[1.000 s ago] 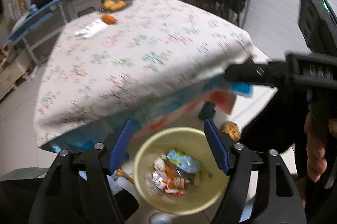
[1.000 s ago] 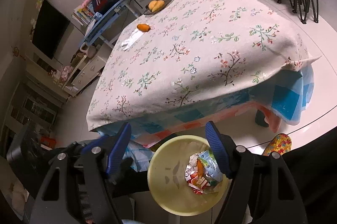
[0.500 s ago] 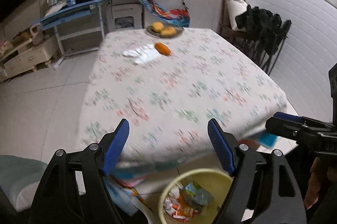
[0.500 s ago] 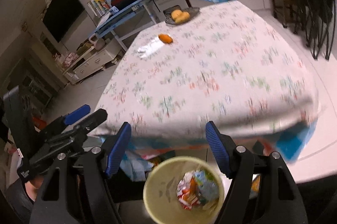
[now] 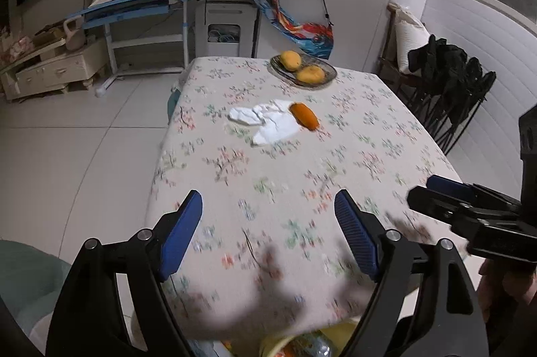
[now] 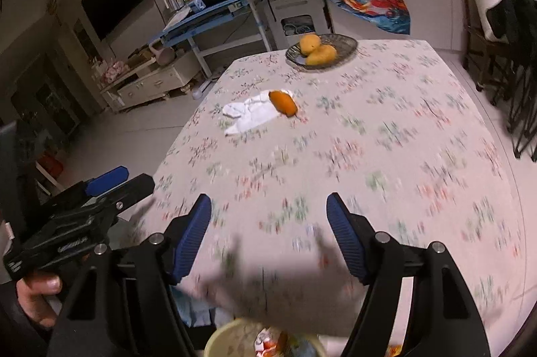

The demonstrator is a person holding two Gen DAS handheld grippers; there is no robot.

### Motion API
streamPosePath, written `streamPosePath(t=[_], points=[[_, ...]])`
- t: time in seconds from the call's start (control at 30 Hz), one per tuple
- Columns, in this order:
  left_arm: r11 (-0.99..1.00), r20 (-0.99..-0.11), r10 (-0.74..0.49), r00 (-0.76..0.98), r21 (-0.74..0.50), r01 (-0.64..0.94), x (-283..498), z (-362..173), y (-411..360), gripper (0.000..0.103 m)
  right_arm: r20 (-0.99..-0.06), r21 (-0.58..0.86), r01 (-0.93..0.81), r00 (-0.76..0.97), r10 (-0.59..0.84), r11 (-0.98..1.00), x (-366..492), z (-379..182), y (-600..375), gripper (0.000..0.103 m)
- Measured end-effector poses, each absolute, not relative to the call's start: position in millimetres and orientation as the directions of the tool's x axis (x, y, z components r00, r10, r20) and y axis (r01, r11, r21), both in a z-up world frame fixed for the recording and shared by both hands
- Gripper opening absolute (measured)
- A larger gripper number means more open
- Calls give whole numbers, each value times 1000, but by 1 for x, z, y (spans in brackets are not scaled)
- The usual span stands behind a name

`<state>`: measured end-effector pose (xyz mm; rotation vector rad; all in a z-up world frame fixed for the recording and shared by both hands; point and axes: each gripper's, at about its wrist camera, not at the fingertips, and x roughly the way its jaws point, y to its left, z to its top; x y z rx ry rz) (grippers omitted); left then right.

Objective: Collect trash
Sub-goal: 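Move both tools back over the table toward the napkin and peel, then grasp the small orange peel with the right tool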

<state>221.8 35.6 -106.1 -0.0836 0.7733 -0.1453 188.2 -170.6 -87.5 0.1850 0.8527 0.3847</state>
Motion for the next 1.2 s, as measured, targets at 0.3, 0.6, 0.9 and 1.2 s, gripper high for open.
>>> streamPosePath(t=[0.3, 0.6, 0.9, 1.2], points=[[988, -704, -151, 694, -112, 102, 286, -110, 39, 80, -712, 288, -273, 579, 396, 918, 264, -105, -146, 68], [987, -729, -148, 668, -72, 141, 330, -118, 28, 80, -722, 282, -270, 572, 389, 921, 316, -119, -135, 64], [991, -774, -123, 621, -59, 122, 364, -136, 23, 81, -754, 273, -274, 534, 382, 922, 348, -138, -126, 56], [990, -804, -135, 579, -90, 105, 387, -155, 22, 81, -757, 295, -296, 507, 411, 908, 349, -137, -131, 24]])
